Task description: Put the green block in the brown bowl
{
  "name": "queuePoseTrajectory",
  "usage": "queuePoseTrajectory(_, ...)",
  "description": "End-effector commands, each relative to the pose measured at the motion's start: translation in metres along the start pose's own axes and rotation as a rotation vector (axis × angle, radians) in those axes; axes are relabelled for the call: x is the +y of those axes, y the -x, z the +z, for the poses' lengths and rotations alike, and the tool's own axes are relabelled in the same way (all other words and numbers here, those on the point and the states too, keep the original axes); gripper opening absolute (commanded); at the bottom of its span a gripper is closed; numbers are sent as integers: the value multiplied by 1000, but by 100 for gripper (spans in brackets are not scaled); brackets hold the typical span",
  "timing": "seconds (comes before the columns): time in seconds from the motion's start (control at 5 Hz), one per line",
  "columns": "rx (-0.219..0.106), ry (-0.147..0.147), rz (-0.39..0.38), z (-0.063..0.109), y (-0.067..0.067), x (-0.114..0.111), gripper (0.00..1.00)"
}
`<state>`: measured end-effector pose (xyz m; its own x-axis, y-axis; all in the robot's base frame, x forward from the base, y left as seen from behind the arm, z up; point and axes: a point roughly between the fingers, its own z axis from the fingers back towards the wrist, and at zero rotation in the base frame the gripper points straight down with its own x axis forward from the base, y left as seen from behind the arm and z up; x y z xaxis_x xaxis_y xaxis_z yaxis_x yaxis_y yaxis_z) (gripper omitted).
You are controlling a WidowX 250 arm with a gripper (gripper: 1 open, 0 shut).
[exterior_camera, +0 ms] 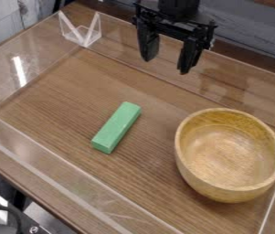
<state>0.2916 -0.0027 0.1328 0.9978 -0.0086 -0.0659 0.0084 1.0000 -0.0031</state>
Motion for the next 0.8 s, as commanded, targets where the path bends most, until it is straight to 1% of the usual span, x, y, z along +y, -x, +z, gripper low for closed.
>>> queuePoseTrajectory(0.0, 8, 2, 1, -13, 11, 10, 100)
queuePoseTrajectory(0.2, 17, 2, -3, -36, 34, 23, 100)
queuePoseTrajectory(0.4, -34, -1, -11, -45, 57, 32, 100)
queuePoseTrajectory(0.6, -57, -2, -16, -54, 64, 38, 100)
